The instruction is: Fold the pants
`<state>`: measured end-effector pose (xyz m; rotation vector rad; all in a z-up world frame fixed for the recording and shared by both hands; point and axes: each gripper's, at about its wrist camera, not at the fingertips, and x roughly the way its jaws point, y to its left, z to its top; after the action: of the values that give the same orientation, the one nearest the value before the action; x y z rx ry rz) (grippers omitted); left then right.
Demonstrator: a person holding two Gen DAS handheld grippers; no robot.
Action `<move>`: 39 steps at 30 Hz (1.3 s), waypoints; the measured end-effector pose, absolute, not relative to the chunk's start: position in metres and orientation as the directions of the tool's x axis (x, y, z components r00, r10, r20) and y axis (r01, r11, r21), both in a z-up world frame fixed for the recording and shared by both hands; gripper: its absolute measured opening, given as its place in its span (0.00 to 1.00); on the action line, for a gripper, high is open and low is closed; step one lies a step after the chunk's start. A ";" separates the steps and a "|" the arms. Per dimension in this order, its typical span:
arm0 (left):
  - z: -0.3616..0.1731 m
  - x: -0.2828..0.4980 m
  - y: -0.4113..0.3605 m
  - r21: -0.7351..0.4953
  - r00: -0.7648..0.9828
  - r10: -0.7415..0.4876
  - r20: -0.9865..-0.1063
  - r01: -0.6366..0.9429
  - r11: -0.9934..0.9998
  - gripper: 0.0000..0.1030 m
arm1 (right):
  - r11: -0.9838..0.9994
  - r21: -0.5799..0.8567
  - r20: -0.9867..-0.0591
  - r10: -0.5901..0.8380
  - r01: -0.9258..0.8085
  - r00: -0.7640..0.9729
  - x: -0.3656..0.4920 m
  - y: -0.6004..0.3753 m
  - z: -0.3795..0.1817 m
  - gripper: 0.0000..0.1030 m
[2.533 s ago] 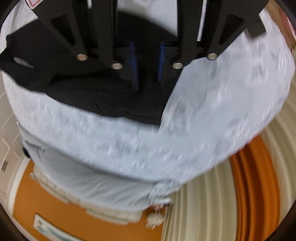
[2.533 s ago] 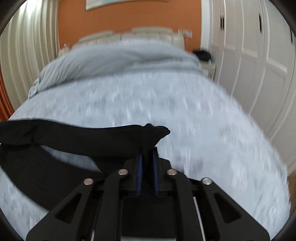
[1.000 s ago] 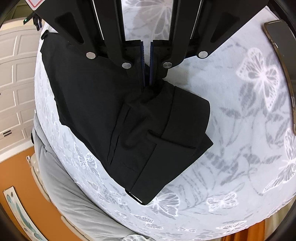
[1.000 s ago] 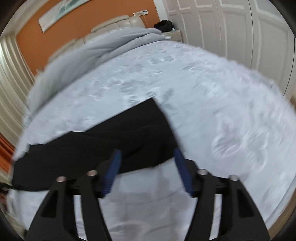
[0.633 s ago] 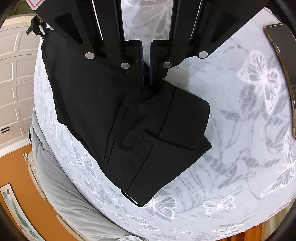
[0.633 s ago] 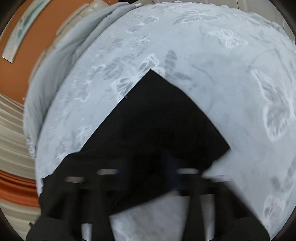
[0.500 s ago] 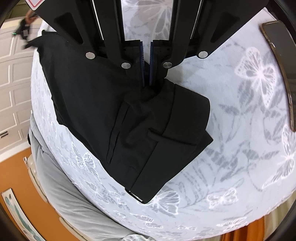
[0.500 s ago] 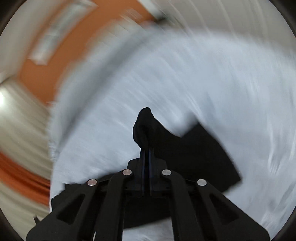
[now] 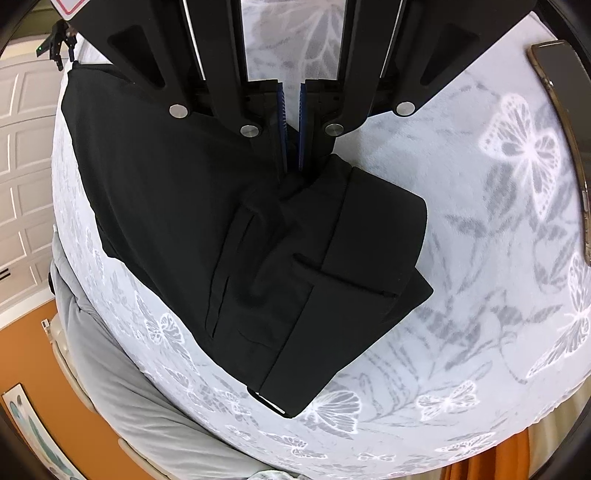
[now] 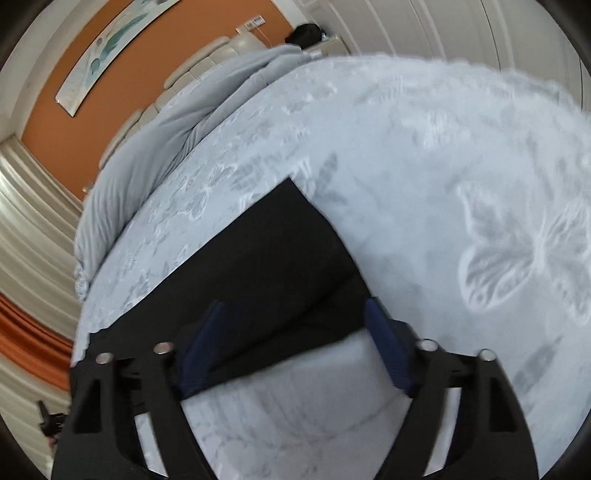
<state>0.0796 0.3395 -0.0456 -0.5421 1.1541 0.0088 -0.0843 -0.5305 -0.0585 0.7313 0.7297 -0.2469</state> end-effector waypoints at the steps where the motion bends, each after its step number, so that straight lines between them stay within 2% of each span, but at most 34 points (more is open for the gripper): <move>1: -0.045 0.080 0.339 -0.400 0.421 -0.264 -0.868 -0.277 0.873 0.05 | 0.729 0.518 -0.693 0.052 0.447 0.719 -0.075 -0.535 -0.064 0.73; 3: -0.044 0.080 0.336 -0.388 0.424 -0.254 -0.870 -0.269 0.881 0.03 | 0.719 0.487 -0.744 0.044 0.496 0.667 -0.058 -0.541 -0.074 0.59; 5: -0.038 0.081 0.335 -0.377 0.426 -0.243 -0.871 -0.264 0.888 0.03 | 0.721 0.477 -0.749 0.035 0.502 0.661 -0.056 -0.540 -0.073 0.08; 6: -0.033 0.081 0.337 -0.380 0.433 -0.244 -0.868 -0.262 0.887 0.03 | 0.722 0.508 -0.727 0.067 0.469 0.684 -0.055 -0.539 -0.068 0.08; 8: -0.025 0.080 0.344 -0.380 0.447 -0.238 -0.862 -0.260 0.888 0.05 | 0.768 0.488 -0.669 0.025 0.414 0.743 -0.071 -0.529 -0.043 0.09; 9: -0.025 0.081 0.347 -0.368 0.442 -0.227 -0.868 -0.265 0.891 0.08 | 0.795 0.442 -0.678 -0.008 0.417 0.735 -0.076 -0.529 -0.040 0.10; 10: -0.027 0.082 0.348 -0.356 0.433 -0.219 -0.875 -0.266 0.896 0.10 | 0.806 0.394 -0.708 -0.041 0.442 0.705 -0.079 -0.529 -0.044 0.20; 12: -0.037 0.085 0.347 -0.325 0.407 -0.208 -0.889 -0.243 0.914 0.11 | 0.798 0.252 -0.798 -0.148 0.548 0.584 -0.084 -0.535 -0.061 0.23; 14: -0.033 0.078 0.343 -0.311 0.416 -0.197 -0.888 -0.227 0.923 0.11 | 0.777 0.302 -0.774 -0.138 0.552 0.617 -0.101 -0.535 -0.059 0.23; 19: 0.000 0.047 0.342 -0.241 0.482 -0.120 -0.868 -0.198 0.950 0.18 | 0.794 0.297 -0.727 -0.172 0.530 0.665 -0.128 -0.508 -0.031 0.24; 21: 0.006 0.040 0.349 -0.292 0.489 -0.157 -0.858 -0.213 0.932 0.41 | 0.824 0.329 -0.705 -0.111 0.461 0.701 -0.127 -0.481 -0.020 0.25; 22: 0.006 0.038 0.351 -0.322 0.493 -0.180 -0.851 -0.221 0.921 0.48 | 0.844 0.330 -0.697 -0.084 0.422 0.713 -0.119 -0.467 -0.015 0.28; 23: 0.003 0.037 0.354 -0.367 0.502 -0.212 -0.839 -0.233 0.900 0.58 | 0.871 0.323 -0.686 -0.054 0.370 0.726 -0.113 -0.445 -0.010 0.41; 25: -0.008 0.042 0.355 -0.447 0.509 -0.267 -0.818 -0.272 0.852 0.66 | 0.913 0.316 -0.655 0.013 0.259 0.755 -0.103 -0.395 -0.002 0.57; 26: -0.015 0.046 0.357 -0.482 0.512 -0.287 -0.809 -0.301 0.823 0.73 | 0.921 0.327 -0.644 0.055 0.210 0.763 -0.097 -0.376 -0.002 0.58; 27: -0.022 0.050 0.360 -0.515 0.517 -0.301 -0.801 -0.338 0.788 0.74 | 0.926 0.344 -0.639 0.108 0.156 0.762 -0.090 -0.357 -0.003 0.58; 29: -0.043 0.059 0.370 -0.601 0.536 -0.350 -0.769 -0.418 0.681 0.72 | 0.927 0.367 -0.644 0.193 0.077 0.741 -0.076 -0.318 -0.013 0.58; 31: -0.067 0.070 0.380 -0.664 0.544 -0.400 -0.737 -0.475 0.577 0.42 | 0.932 0.361 -0.658 0.224 0.039 0.719 -0.065 -0.290 -0.027 0.58; 32: -0.070 0.074 0.382 -0.661 0.533 -0.405 -0.743 -0.487 0.571 0.16 | 0.928 0.370 -0.664 0.237 0.037 0.709 -0.062 -0.282 -0.033 0.58; 33: -0.061 0.079 0.383 -0.676 0.545 -0.418 -0.727 -0.458 0.578 0.09 | 0.924 0.382 -0.670 0.251 0.033 0.699 -0.061 -0.275 -0.038 0.58; 35: -0.021 0.083 0.380 -0.673 0.593 -0.402 -0.697 -0.350 0.651 0.08 | 0.926 0.377 -0.668 0.263 0.012 0.696 -0.060 -0.264 -0.041 0.58; 37: 0.023 0.082 0.376 -0.607 0.647 -0.335 -0.685 -0.254 0.753 0.08 | 0.926 0.376 -0.644 0.285 -0.031 0.710 -0.061 -0.263 -0.038 0.58; 39: 0.022 0.091 0.375 -0.487 0.618 -0.244 -0.747 -0.260 0.834 0.14 | 0.926 0.376 -0.672 0.283 -0.013 0.684 -0.055 -0.262 -0.047 0.58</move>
<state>0.0914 0.3745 0.0218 -0.6072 0.9198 0.0100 -0.0551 -0.2620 -0.0467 0.3585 0.8041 0.1699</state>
